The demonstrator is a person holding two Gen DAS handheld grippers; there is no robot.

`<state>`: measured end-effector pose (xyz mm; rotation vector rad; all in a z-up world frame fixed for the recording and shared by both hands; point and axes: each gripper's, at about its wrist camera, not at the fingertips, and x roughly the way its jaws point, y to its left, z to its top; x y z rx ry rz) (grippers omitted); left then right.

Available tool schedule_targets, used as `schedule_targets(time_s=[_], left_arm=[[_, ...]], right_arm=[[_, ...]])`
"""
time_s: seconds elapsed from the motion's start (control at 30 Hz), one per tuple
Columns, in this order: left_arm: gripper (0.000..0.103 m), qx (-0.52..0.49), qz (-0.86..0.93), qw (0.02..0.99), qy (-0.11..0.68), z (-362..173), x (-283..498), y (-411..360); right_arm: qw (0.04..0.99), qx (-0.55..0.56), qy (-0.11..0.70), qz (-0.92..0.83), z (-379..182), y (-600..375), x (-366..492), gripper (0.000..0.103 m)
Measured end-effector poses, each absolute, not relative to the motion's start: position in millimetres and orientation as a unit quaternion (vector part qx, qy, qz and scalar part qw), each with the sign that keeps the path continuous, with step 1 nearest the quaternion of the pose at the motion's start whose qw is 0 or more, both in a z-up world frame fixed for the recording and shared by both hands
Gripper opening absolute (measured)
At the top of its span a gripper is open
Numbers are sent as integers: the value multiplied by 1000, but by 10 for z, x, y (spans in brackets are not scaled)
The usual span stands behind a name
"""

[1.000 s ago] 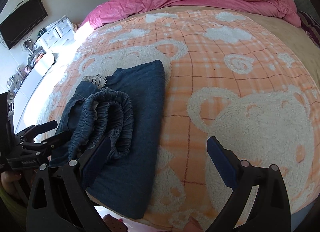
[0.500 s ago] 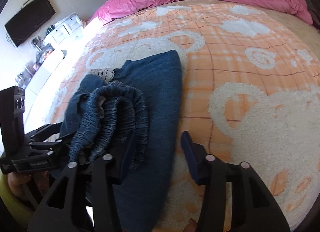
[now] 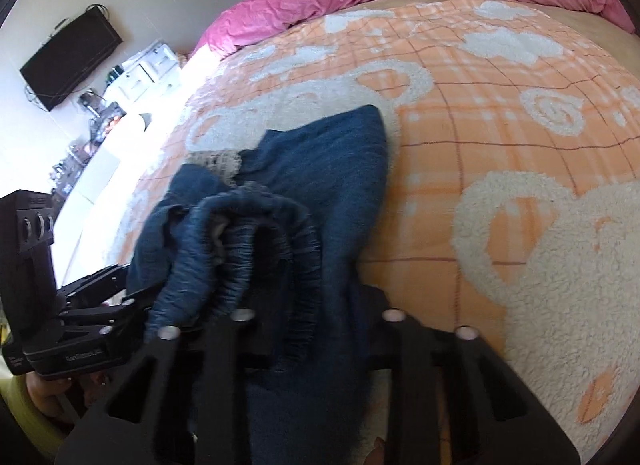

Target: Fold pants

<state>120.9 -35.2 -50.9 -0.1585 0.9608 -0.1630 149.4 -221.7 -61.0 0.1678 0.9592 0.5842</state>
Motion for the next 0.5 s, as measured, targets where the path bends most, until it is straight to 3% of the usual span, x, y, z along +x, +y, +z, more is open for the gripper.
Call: schedule_targets(time_s=[0.27, 0.5], left_arm=[[36, -71, -79, 886, 451, -400, 1144, -353], [35, -79, -82, 896, 429, -107, 1199, -260]], right_arm=[[868, 42, 413, 274, -391, -2104, 1290, 11], [884, 0, 369, 288, -43, -1896, 1325, 11]])
